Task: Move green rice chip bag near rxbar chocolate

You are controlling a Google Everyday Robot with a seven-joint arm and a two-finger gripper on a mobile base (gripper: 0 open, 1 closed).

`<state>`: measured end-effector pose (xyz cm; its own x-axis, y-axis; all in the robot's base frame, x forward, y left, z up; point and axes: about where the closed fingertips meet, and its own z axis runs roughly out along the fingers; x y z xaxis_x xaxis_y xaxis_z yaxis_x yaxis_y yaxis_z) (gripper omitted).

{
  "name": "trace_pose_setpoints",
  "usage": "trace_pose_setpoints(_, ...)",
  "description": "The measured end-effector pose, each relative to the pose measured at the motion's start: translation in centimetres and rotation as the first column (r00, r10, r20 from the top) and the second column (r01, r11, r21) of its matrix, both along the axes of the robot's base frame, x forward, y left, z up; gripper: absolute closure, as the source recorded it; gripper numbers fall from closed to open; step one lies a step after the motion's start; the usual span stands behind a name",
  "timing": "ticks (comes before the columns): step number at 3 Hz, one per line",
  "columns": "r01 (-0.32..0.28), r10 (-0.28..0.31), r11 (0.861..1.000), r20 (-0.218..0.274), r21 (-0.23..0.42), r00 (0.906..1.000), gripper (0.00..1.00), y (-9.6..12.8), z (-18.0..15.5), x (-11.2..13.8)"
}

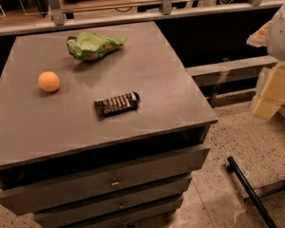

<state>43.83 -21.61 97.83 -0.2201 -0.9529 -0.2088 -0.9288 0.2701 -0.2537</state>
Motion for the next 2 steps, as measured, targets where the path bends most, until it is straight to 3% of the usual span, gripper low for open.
trace_pose_setpoints(1, 0.0, 0.0, 1.0, 0.0, 0.0, 1.0, 0.0, 0.0, 0.0, 0.0)
trace_pose_setpoints(2, -0.075, 0.075, 0.997, 0.054, 0.001, 0.9958, 0.0, 2.1, 0.9, 3.2)
